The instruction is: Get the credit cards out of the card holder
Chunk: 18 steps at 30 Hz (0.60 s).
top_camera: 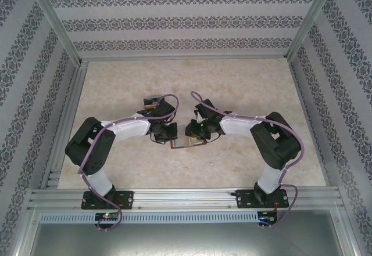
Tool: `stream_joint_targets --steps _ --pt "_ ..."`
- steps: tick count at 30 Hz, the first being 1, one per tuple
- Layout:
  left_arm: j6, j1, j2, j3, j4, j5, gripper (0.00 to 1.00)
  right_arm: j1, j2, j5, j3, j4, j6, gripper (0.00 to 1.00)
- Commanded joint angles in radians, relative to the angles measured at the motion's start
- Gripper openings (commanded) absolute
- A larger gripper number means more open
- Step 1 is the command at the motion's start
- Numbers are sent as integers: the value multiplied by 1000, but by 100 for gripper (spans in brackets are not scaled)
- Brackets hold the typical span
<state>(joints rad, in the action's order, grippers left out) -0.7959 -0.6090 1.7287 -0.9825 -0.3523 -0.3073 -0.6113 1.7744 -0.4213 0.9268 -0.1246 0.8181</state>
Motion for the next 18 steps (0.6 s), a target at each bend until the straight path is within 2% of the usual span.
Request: stream_joint_targets --steps 1,9,11,15,18 --pt "16 -12 56 11 -82 36 6 -14 29 -32 4 14 -18 24" --pt "16 -12 61 6 -82 31 5 -19 42 -86 -2 61 2 22" --pt "15 -12 63 5 -82 31 6 -16 38 -95 -5 70 2 13" --pt "18 -13 63 3 -85 31 6 -13 29 -94 -8 70 3 2" --pt "21 -12 63 2 -89 36 5 -7 20 -86 -13 61 2 2"
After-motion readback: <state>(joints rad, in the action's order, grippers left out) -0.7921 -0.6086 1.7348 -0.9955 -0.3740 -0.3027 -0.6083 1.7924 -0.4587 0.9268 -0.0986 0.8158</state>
